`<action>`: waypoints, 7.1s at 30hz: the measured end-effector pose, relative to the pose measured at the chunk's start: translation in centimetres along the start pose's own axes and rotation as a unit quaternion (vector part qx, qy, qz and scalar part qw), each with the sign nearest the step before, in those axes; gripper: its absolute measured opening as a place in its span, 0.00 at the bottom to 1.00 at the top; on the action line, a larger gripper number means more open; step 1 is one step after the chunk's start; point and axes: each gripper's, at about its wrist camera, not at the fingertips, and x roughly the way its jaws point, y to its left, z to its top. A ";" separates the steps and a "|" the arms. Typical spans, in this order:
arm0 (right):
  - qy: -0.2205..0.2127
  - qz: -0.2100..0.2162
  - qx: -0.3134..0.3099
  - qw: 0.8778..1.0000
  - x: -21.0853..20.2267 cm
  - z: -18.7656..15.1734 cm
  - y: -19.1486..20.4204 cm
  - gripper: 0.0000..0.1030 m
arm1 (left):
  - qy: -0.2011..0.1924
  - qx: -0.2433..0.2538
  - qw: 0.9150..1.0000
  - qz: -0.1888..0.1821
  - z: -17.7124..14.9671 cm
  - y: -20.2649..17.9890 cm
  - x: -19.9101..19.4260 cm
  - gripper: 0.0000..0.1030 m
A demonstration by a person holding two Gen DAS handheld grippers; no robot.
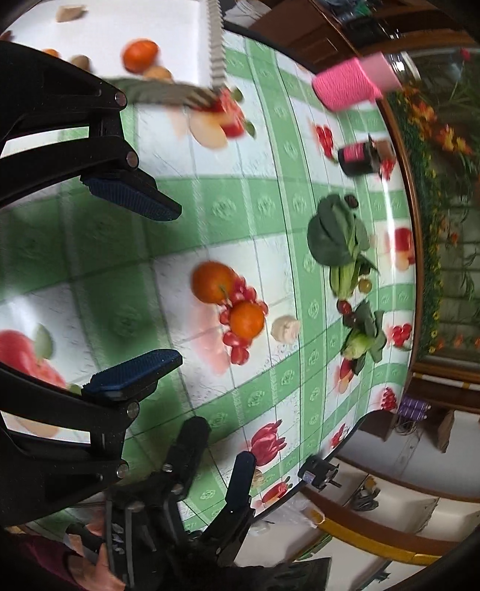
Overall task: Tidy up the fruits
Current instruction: 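Move the left gripper back to the table and grasp an orange, then grasp another orange with the right gripper while the left holds its orange, then carry both oranges over the tray and open both grippers, then move the right gripper back to the table and grasp a beige cake cube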
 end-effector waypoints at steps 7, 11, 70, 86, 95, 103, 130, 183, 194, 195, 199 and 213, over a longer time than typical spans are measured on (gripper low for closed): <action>0.007 0.003 -0.007 1.000 1.0 0.6 -0.7 0.74 | 0.017 0.006 1.000 0.003 1.2 0.0 2.7 0.69; 0.011 0.006 -0.013 1.000 1.5 0.8 -0.6 0.71 | 0.024 0.004 1.000 0.001 1.5 0.2 3.7 0.58; -0.024 0.070 -0.022 0.997 -1.3 -1.4 9.0 0.29 | -0.046 -0.054 0.996 0.057 -4.8 4.7 -6.9 0.28; -0.024 0.105 -0.075 0.991 -1.3 -0.7 16.5 0.29 | -0.066 -0.096 0.989 0.087 -7.8 10.2 -11.2 0.28; -0.019 0.129 -0.107 0.986 -0.1 0.3 20.8 0.29 | -0.066 -0.124 0.983 0.117 -9.4 13.9 -12.3 0.28; -0.010 0.144 -0.131 0.981 1.6 1.1 24.1 0.29 | -0.065 -0.146 0.978 0.131 -10.4 16.9 -12.9 0.28; 0.043 0.171 -0.172 0.969 9.1 3.8 30.3 0.29 | -0.025 -0.169 0.979 0.112 -12.8 20.5 -11.7 0.28; 0.032 0.193 -0.134 0.971 8.0 4.3 28.3 0.55 | 0.004 -0.164 0.972 0.169 -12.3 20.5 -10.3 0.56; 0.010 0.181 -0.124 0.976 5.1 3.2 26.3 0.63 | -0.016 -0.159 0.974 0.163 -11.5 18.6 -11.2 0.56; 0.010 0.177 -0.124 0.976 4.9 2.9 26.0 0.63 | -0.018 -0.158 0.974 0.160 -11.4 18.3 -11.2 0.56; 0.010 0.160 -0.116 0.980 4.2 2.2 24.2 0.68 | -0.021 -0.148 0.978 0.148 -10.7 16.7 -10.9 0.57; 0.019 0.096 -0.025 0.995 1.8 -1.0 12.6 0.72 | -0.016 -0.106 0.989 0.099 -7.8 10.1 -8.7 0.57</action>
